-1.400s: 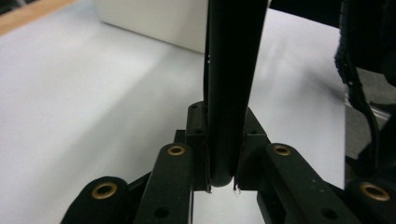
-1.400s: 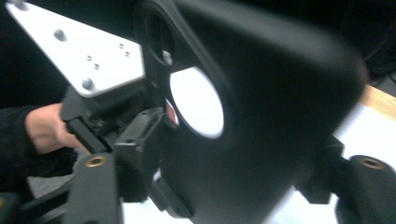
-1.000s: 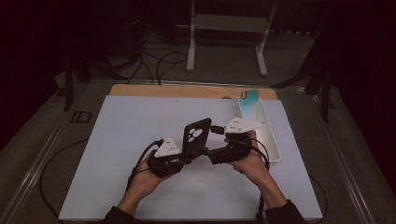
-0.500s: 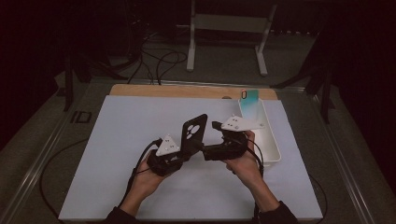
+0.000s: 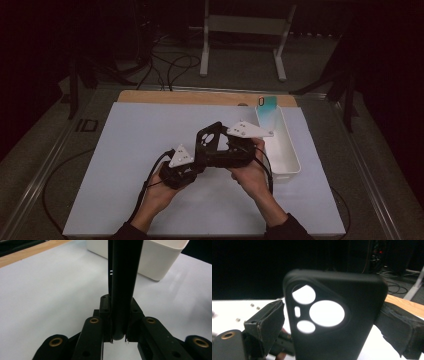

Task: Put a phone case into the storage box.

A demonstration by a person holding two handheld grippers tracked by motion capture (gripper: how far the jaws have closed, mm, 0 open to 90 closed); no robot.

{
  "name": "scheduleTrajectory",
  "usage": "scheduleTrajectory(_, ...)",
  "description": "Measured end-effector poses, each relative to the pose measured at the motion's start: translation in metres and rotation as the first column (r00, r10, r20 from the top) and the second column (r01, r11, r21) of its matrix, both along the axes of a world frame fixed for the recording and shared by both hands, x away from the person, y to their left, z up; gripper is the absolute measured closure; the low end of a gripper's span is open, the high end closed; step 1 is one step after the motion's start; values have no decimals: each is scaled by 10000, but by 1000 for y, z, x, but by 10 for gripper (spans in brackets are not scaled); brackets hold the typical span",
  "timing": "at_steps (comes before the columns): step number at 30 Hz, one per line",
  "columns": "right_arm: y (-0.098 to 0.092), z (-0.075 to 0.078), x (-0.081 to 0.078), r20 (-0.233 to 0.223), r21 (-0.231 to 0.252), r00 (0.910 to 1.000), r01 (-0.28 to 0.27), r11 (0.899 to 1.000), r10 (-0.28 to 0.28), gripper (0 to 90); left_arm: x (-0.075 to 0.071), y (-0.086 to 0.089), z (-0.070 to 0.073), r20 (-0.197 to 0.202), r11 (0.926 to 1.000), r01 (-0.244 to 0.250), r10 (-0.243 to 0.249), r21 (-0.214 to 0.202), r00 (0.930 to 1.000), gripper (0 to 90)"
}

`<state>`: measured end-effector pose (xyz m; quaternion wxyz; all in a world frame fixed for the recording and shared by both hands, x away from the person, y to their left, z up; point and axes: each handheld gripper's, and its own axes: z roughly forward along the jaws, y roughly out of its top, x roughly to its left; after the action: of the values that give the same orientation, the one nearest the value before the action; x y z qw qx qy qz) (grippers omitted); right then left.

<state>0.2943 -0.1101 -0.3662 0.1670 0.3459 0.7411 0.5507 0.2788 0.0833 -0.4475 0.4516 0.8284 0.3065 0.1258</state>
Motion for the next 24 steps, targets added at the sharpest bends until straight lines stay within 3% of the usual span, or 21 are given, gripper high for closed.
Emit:
scheduleTrajectory(5,6,0,2,-43,73,9996,291,9995,-291,103,-1,0,1,-19,9999,-72,72,-97,10000,799)
scheduleTrajectory(12,7,-3,4,-149,51,9995,285,9996,-284,94,-2,-1,2,127,9996,-16,20,-293,9999,800)
scheduleTrajectory(24,7,-4,6,-338,-97,9990,287,9995,-290,126,-2,-3,-1,93,9998,4,-2,-183,10000,793)
